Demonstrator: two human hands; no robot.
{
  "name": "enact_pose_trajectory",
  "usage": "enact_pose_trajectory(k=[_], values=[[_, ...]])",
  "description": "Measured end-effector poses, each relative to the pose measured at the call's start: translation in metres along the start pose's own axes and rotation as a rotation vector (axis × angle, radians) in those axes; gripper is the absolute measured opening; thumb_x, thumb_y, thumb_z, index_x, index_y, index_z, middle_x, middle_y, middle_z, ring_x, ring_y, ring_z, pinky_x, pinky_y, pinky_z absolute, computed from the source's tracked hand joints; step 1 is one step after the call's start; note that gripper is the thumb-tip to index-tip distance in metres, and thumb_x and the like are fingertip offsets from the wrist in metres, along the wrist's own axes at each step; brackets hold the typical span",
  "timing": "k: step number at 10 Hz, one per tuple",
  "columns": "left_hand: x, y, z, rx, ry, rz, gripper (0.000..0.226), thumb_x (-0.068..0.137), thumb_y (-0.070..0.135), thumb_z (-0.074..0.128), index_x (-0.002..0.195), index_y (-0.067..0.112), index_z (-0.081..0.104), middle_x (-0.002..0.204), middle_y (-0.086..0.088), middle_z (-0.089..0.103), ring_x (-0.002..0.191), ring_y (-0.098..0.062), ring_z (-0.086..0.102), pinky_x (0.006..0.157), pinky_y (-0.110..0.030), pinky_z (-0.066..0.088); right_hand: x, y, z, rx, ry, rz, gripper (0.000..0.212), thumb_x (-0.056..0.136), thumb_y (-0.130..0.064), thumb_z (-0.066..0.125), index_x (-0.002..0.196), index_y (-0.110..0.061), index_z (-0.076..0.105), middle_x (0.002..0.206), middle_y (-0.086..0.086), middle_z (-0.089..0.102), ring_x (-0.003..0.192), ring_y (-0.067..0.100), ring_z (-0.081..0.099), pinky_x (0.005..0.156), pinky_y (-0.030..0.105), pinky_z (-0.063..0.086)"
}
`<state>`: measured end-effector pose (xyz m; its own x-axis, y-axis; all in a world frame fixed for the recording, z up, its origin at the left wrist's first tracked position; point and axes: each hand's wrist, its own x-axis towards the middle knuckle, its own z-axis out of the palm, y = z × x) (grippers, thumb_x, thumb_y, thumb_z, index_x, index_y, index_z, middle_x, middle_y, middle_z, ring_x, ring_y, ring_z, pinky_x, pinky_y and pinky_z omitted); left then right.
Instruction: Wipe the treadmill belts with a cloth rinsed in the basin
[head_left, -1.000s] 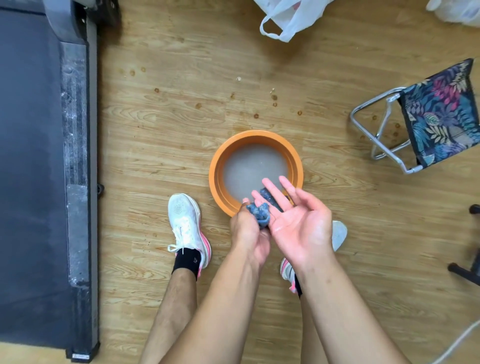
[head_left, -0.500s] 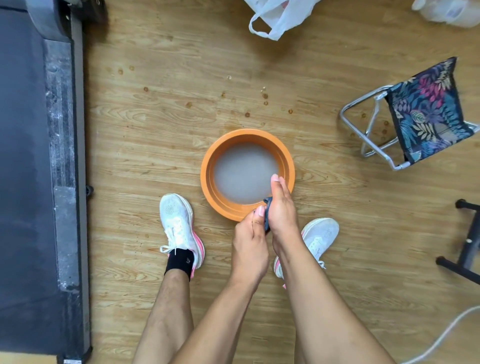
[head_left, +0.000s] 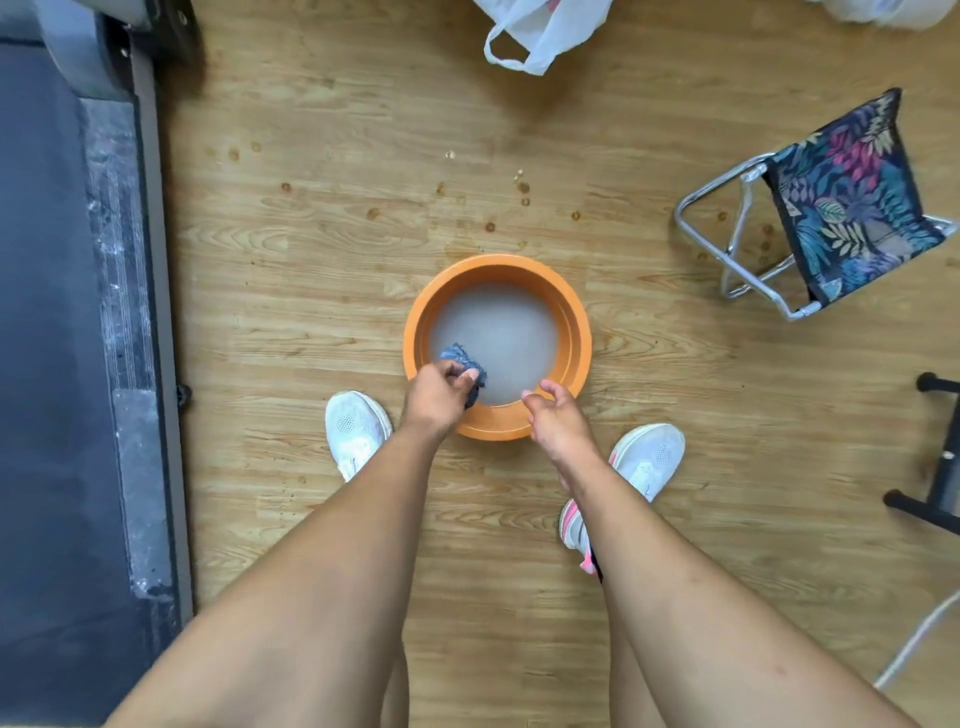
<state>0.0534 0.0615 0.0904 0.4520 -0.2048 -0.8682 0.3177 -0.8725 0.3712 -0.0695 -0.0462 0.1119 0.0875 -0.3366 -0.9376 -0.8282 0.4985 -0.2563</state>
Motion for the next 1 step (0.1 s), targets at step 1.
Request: enact_pose_trajectory(k=[1], values=[[0.0093,0.0117,-0.0021,0.074,-0.373,0.042,0.053,0.095,0.030,0.077,0.143,0.012,0.061,0.141,-0.005,0.066,0.122,-0.019,0.065,0.099,-0.029,0.048,0.0163,0.0052,0.0072,-0.031,0.013,0.001,0.052,0.097,-0.038,0.061,0.145,-0.022,0.050,0.138,0.007,0.064,0.123,0.025,0.064,0.114,0.049,0.047]])
